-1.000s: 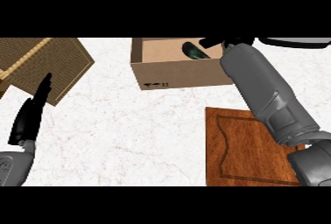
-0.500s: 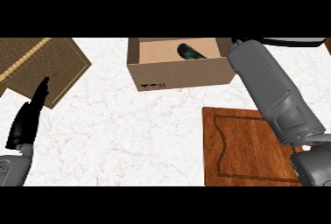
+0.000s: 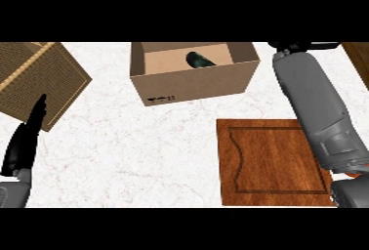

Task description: Pick the eggplant from the cutting board and place it in the cardboard box

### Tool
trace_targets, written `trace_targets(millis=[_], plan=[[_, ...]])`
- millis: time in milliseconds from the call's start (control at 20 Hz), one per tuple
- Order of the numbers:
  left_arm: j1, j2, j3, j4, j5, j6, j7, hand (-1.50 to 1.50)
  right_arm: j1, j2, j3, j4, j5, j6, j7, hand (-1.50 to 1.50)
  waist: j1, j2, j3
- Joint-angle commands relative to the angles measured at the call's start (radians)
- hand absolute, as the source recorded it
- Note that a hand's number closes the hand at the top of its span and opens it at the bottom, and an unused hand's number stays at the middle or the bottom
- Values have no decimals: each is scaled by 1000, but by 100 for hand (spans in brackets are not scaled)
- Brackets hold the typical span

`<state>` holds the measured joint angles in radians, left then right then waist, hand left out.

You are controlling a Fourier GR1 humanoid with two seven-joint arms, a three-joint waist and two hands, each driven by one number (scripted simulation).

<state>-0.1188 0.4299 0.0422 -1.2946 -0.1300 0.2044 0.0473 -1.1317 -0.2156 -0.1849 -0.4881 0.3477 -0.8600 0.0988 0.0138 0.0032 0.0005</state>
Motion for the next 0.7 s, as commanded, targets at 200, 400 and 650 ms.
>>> trace_targets(millis=[200,400,650], plan=[[86,10,29,-83,-18,20,31,0,294,-55,48,-319,-10,66,84,-150,-51,-21,-1],[87,8,41,-56,-7,1,24,0,493,-130,69,-548,-39,179,92,-150,-63,-22,-1],[49,41,75,-37,12,-42,29,0,686,-191,134,-849,-22,300,279,-150,-57,-17,-2]])
